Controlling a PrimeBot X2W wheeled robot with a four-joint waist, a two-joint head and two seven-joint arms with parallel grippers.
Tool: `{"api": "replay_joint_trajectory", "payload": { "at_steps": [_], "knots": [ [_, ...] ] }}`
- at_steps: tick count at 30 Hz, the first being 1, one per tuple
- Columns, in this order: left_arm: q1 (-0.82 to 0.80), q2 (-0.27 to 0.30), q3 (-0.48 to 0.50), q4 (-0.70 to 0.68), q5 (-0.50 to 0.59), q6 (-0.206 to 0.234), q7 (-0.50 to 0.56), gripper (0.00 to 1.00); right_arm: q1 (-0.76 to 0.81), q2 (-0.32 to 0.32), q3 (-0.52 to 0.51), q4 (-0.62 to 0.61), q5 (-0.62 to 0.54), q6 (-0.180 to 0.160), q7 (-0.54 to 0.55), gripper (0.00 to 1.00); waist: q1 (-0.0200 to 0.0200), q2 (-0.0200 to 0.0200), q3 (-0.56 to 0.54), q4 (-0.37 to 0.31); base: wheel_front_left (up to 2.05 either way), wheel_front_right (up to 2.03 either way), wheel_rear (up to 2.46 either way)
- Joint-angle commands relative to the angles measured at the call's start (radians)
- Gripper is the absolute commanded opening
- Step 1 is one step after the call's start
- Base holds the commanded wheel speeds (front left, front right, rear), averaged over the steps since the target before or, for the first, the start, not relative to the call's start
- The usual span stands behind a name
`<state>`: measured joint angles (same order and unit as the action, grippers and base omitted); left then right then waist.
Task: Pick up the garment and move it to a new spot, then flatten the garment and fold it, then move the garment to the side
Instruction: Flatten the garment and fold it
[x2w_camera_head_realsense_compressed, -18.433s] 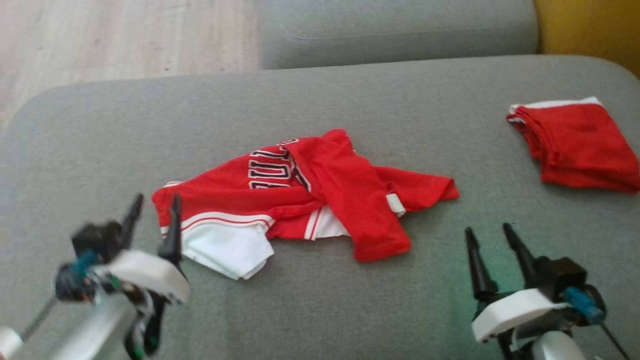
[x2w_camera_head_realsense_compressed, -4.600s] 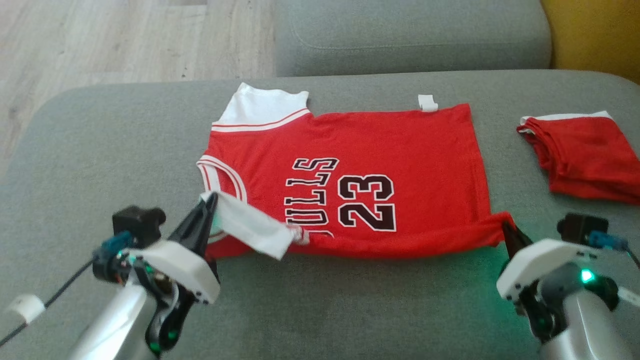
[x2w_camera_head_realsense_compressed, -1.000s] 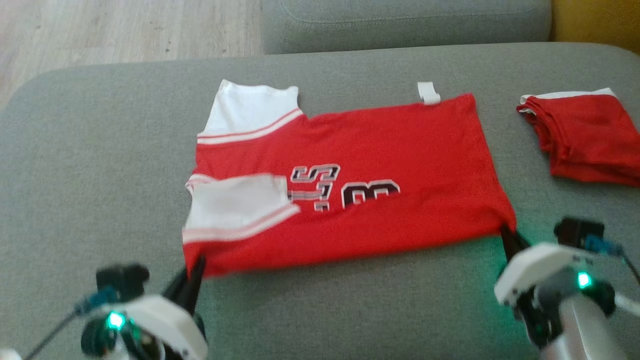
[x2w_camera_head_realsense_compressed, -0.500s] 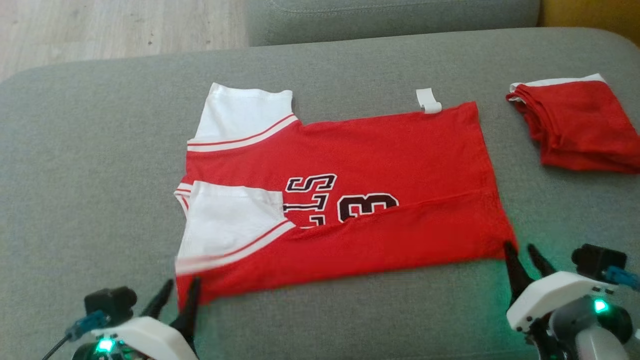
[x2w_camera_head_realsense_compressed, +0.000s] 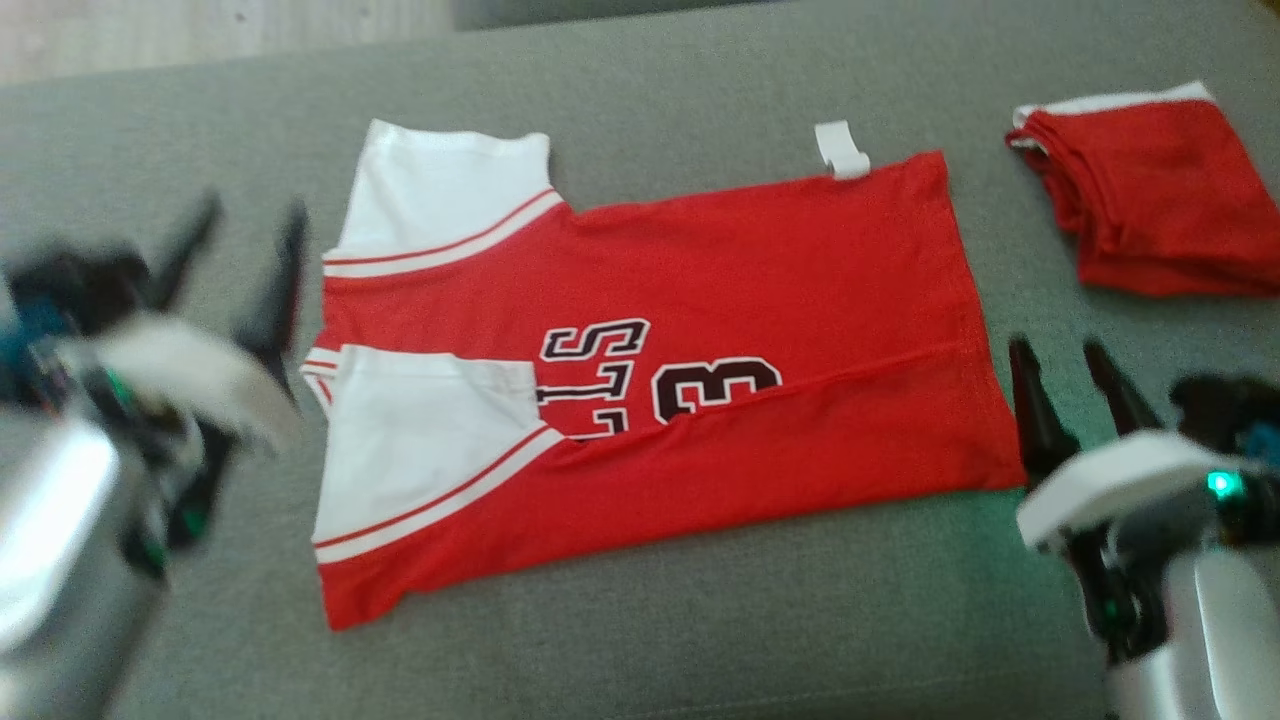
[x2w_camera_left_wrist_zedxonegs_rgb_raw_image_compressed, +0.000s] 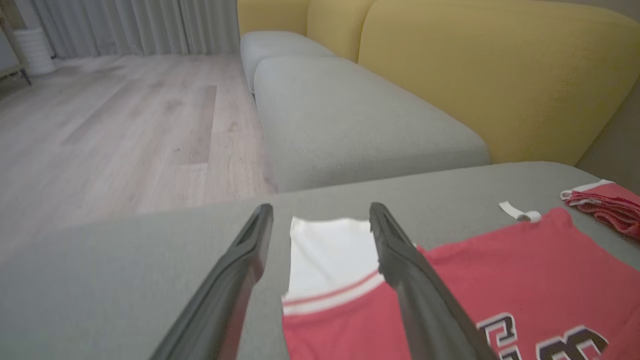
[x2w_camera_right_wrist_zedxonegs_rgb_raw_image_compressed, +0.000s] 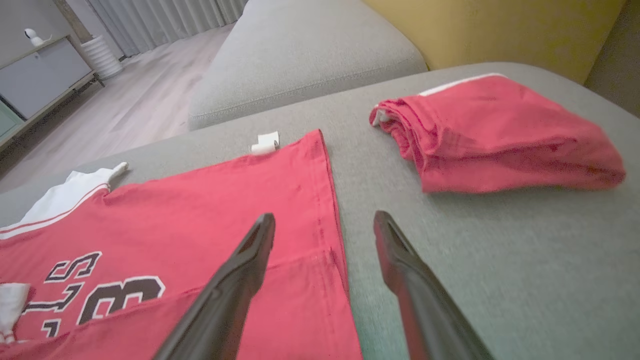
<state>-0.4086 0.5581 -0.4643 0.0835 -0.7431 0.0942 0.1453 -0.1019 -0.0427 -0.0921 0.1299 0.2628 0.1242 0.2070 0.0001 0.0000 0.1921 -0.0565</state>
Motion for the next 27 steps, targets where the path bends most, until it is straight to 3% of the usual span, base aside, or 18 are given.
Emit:
{"api": "replay_joint_trajectory", "payload": {
  "at_steps": [1, 10, 18, 27],
  "knots": [
    [-0.122, 0.062, 0.057, -0.019, 0.021, -0.014, 0.022, 1.00, -0.066, -0.008, 0.039, -0.057, -0.014, 0.007, 0.003, 1.00, -0.0001, 0.0000, 0.041, -0.032, 0.00, 0.00, 0.00],
    [-0.472, 0.130, 0.008, 0.170, 0.084, -0.126, 0.206, 1.00, -0.240, -0.008, 0.158, -0.128, -0.042, 0.007, 0.019, 1.00, -0.0001, 0.0000, 0.211, -0.151, 0.00, 0.00, 0.00],
    [-0.581, 0.165, -0.007, 0.359, 0.111, -0.148, 0.273, 1.00, -0.315, -0.008, 0.219, -0.157, -0.042, 0.007, -0.001, 1.00, -0.0001, 0.0000, 0.327, -0.224, 0.00, 0.00, 0.00],
    [-0.586, 0.173, -0.031, 0.447, 0.102, -0.150, 0.347, 1.00, -0.322, -0.008, 0.238, -0.168, -0.039, 0.007, -0.016, 1.00, -0.0001, 0.0000, 0.348, -0.237, 0.00, 0.00, 0.00]
  ]
}}
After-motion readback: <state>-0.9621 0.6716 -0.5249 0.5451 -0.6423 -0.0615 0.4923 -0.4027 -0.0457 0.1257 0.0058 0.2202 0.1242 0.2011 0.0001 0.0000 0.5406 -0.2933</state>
